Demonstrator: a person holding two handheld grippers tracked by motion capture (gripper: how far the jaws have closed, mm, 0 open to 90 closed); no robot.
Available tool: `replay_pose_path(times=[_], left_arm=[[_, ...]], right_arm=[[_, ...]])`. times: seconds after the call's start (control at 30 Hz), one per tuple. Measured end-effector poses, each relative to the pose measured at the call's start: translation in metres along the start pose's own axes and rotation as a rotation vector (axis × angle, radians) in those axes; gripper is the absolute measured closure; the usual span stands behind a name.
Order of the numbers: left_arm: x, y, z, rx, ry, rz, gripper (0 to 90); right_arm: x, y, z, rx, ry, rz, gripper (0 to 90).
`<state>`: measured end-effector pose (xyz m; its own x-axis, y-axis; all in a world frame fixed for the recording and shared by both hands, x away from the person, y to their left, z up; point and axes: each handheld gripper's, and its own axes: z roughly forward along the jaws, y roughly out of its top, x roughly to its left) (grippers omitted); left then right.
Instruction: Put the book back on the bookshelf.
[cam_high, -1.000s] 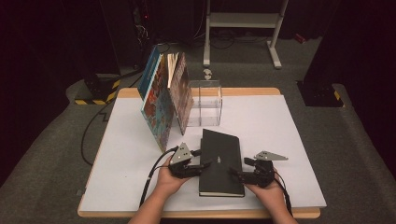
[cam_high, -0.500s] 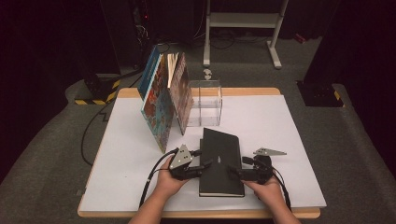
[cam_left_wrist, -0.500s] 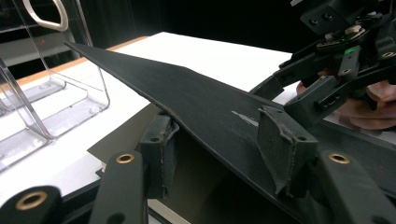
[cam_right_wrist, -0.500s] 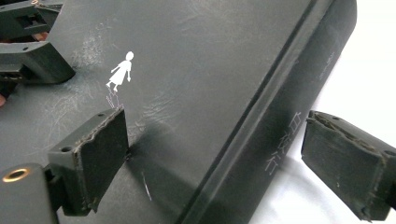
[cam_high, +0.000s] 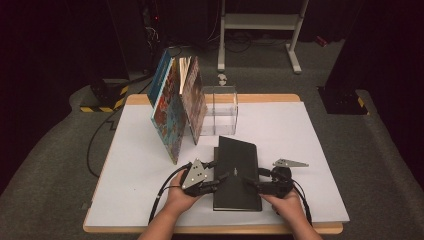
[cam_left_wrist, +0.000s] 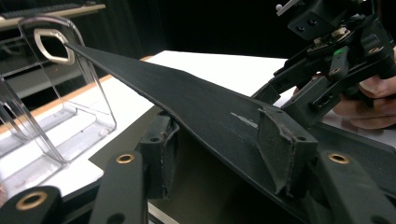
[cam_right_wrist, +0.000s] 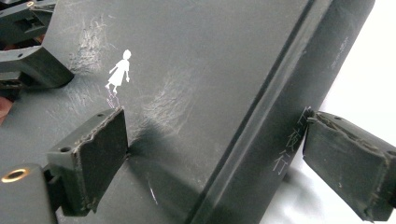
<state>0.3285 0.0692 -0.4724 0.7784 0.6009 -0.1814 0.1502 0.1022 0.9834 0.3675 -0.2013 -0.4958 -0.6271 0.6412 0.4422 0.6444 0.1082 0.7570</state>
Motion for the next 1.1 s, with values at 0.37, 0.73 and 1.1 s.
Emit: replay_pose_path(times=[0.37, 0.73, 1.1], left_arm=[[-0.009, 0.000, -0.005, -0.042, -0.017, 0.075, 48.5], [-0.011, -0.001, -0.007, -0.059, -0.021, 0.097, 48.5], [-0.014, -0.001, -0.009, -0.075, -0.029, 0.121, 48.5]], right_arm=[[-0.003, 0.000, -0.004, -0.013, 0.047, 0.017, 6.1], [-0.007, -0.001, -0.004, -0.018, 0.087, 0.028, 5.7], [-0.011, -0.001, -0.003, -0.019, 0.123, 0.038, 5.4]])
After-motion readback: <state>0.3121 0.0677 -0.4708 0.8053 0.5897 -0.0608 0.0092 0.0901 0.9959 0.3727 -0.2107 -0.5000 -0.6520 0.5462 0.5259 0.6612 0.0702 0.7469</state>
